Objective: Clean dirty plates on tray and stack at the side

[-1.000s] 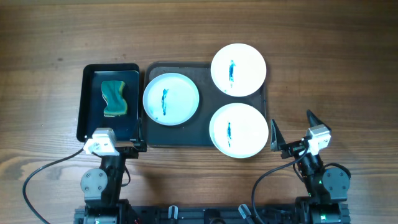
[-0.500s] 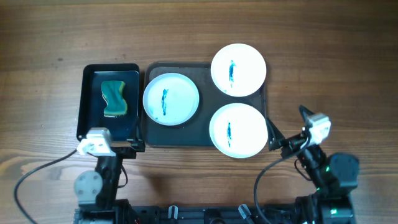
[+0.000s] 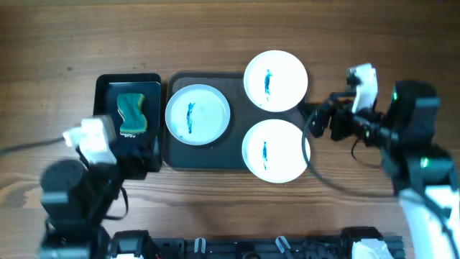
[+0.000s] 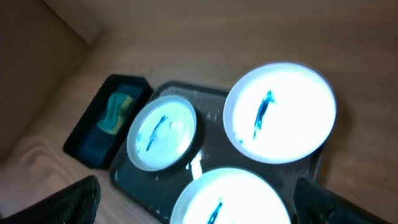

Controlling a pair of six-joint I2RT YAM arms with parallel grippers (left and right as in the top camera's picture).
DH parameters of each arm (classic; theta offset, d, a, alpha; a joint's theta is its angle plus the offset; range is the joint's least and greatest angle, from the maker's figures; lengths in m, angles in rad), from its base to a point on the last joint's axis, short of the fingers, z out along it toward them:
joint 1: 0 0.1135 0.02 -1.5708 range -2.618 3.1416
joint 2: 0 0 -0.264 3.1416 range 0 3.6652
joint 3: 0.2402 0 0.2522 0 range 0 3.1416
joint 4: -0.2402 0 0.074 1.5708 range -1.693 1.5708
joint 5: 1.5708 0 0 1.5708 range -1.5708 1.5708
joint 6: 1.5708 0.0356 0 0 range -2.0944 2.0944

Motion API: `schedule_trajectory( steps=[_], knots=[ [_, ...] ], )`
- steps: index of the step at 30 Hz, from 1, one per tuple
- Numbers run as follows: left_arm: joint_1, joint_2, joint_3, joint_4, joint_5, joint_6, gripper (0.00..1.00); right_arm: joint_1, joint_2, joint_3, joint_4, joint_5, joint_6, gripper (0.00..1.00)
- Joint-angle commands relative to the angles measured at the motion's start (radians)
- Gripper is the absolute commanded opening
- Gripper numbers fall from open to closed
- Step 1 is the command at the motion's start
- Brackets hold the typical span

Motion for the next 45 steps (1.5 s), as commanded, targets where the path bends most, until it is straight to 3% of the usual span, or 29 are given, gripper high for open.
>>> schedule_trajectory(
  steps=[1, 6, 12, 14, 19, 25, 31, 37, 42, 45],
  knots=[
    [0.007, 0.193, 0.210, -0.190, 0.061, 0.001, 1.00, 0.004, 0.143, 0.139, -0.146, -0.025, -0.102, 1.00],
    [0.007, 0.351, 0.281, -0.307, 0.060, -0.001, 1.00, 0.004, 0.248, 0.163, -0.237, -0.042, -0.058, 1.00],
    [0.007, 0.473, 0.281, -0.360, 0.155, -0.116, 1.00, 0.004, 0.309, 0.158, -0.254, -0.126, -0.063, 1.00],
    [0.007, 0.503, 0.281, -0.397, 0.157, -0.116, 1.00, 0.012, 0.315, 0.158, -0.238, -0.132, -0.051, 0.93],
    [0.007, 0.578, 0.281, -0.410, 0.132, -0.110, 1.00, 0.115, 0.337, 0.163, -0.163, 0.027, 0.081, 0.88],
    [0.007, 0.607, 0.294, -0.388, -0.038, -0.182, 0.97, 0.292, 0.459, 0.258, -0.153, 0.180, 0.170, 0.83],
    [0.007, 0.607, 0.448, -0.376, -0.271, -0.240, 0.98, 0.434, 0.700, 0.425, -0.151, 0.306, 0.285, 0.77],
    [0.007, 0.614, 0.496, -0.301, -0.283, -0.211, 1.00, 0.518, 0.877, 0.450, -0.084, 0.312, 0.289, 0.69],
    [0.007, 0.644, 0.496, -0.311, -0.328, -0.223, 0.89, 0.563, 0.983, 0.450, -0.039, 0.348, 0.338, 0.64],
    [0.007, 0.657, 0.496, -0.314, -0.335, -0.240, 0.90, 0.574, 1.019, 0.450, -0.002, 0.349, 0.364, 0.57]
  ],
)
